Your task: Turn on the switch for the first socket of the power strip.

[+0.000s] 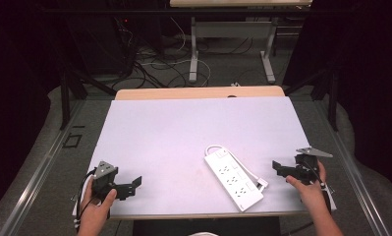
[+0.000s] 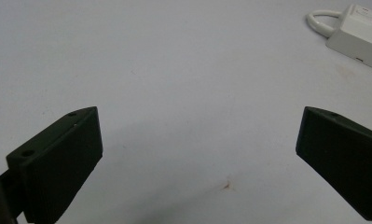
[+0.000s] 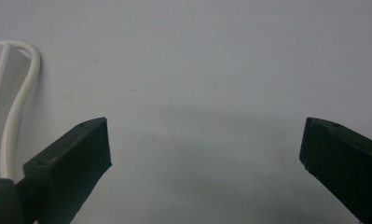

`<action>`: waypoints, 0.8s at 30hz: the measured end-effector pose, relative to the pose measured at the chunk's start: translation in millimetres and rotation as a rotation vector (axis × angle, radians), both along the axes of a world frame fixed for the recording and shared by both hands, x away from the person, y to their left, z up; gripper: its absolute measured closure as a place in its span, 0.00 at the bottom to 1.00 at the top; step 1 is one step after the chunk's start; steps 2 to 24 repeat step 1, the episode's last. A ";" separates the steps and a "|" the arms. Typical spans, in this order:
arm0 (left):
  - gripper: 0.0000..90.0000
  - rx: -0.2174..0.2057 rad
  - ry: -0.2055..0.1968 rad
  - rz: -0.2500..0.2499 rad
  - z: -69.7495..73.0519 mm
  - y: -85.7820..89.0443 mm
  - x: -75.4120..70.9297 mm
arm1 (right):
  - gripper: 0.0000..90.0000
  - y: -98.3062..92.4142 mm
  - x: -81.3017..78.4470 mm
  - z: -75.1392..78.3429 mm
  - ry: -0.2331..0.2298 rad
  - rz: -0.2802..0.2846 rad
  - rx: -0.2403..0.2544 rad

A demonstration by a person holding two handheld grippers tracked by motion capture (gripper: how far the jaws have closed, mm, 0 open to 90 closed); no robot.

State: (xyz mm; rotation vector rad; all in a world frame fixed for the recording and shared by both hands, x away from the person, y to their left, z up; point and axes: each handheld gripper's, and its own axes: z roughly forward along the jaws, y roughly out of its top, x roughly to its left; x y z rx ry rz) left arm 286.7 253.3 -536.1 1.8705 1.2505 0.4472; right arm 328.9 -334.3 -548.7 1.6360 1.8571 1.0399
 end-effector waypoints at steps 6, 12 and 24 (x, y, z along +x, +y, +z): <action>0.00 0.000 0.000 0.001 0.1 0.0 -0.2 | 0.01 0.1 0.0 0.3 0.006 0.006 0.006; 0.00 0.000 0.000 0.001 0.1 0.0 -0.2 | 0.01 0.1 0.0 0.3 0.006 0.006 0.006; 0.00 0.000 0.000 0.001 0.1 0.0 -0.2 | 0.01 0.1 0.0 0.3 0.006 0.006 0.006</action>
